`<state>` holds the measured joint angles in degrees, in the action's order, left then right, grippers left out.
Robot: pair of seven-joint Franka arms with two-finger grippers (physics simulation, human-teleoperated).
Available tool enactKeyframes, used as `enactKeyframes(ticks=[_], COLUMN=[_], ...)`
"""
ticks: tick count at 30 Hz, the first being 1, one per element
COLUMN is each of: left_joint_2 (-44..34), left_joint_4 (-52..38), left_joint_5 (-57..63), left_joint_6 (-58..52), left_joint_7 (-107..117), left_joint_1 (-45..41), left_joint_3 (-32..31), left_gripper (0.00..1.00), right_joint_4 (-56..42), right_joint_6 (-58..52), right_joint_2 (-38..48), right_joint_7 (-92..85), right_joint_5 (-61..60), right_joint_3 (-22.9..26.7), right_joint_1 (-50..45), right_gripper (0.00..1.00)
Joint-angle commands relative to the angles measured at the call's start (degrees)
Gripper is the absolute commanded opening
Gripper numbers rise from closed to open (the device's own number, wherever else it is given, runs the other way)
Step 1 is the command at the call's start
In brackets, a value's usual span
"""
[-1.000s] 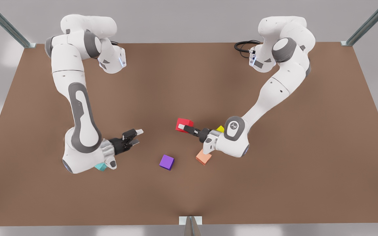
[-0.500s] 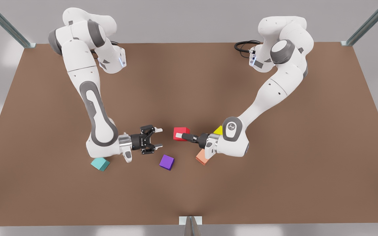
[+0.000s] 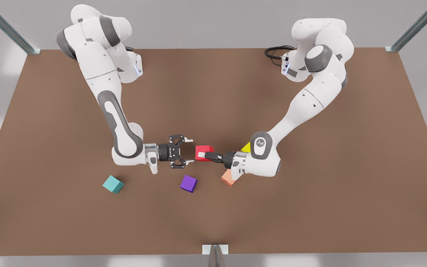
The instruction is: Pick up red wooden cube and pass to hand red wooden cube and place in blue wooden cube
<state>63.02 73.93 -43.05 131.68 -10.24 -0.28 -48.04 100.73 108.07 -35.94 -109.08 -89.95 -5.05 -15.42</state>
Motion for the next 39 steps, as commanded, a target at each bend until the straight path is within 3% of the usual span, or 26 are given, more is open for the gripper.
enactKeyframes(ticks=[1,28,29,32,33,35,36,37,38,39], left_joint_2=[-0.1,-0.1,-0.1,0.0,0.0,0.1,0.3,0.3,0.3,0.2], left_joint_4=[0.0,0.0,0.0,0.0,0.0,0.0,0.0,0.0,0.0,-0.2], left_joint_5=[-0.8,-1.2,-1.2,-1.2,-1.2,-1.1,-1.1,-1.1,-1.1,-1.0], left_joint_6=[0.6,5.2,5.2,5.3,5.3,5.3,5.3,5.3,5.3,5.3], left_joint_7=[-3.0,-2.4,-2.4,-2.4,-2.5,-2.6,-2.8,-2.9,-2.8,-2.8], left_joint_1=[-0.2,-1.7,-1.7,-1.8,-1.8,-1.8,-1.8,-1.8,-1.8,-1.8], left_joint_3=[0.0,-0.6,-0.6,-0.6,-0.6,-0.6,-0.6,-0.6,-0.6,-0.6], left_gripper=[0.62,0.62,0.62,0.62,0.62,0.62,0.64,0.85,1.0,1.0], right_joint_4=[0.0,-1.2,-1.2,-2.1,-2.1,-2.1,-2.2,-2.2,-2.2,-2.2], right_joint_6=[0.6,4.6,4.6,4.6,4.6,4.5,4.5,4.5,4.5,4.1], right_joint_2=[-0.3,-3.4,-3.4,-4.1,-4.1,-4.1,-4.1,-4.0,-4.0,-3.7], right_joint_7=[-25.6,-25.6,-25.6,-25.6,-25.5,-25.3,-25.2,-25.0,-25.0,-25.0], right_joint_5=[-1.3,-10.1,-10.2,-10.3,-10.3,-10.3,-10.3,-10.3,-10.3,-10.2], right_joint_3=[0.0,0.0,0.0,0.0,0.0,0.0,0.0,0.0,0.0,0.0], right_joint_1=[-0.1,-3.9,-3.9,-4.5,-4.5,-4.4,-4.2,-4.0,-3.9,-3.9], right_gripper=[1.0,1.0,0.98,0.62,0.55,0.55,0.55,0.55,0.55,0.55])
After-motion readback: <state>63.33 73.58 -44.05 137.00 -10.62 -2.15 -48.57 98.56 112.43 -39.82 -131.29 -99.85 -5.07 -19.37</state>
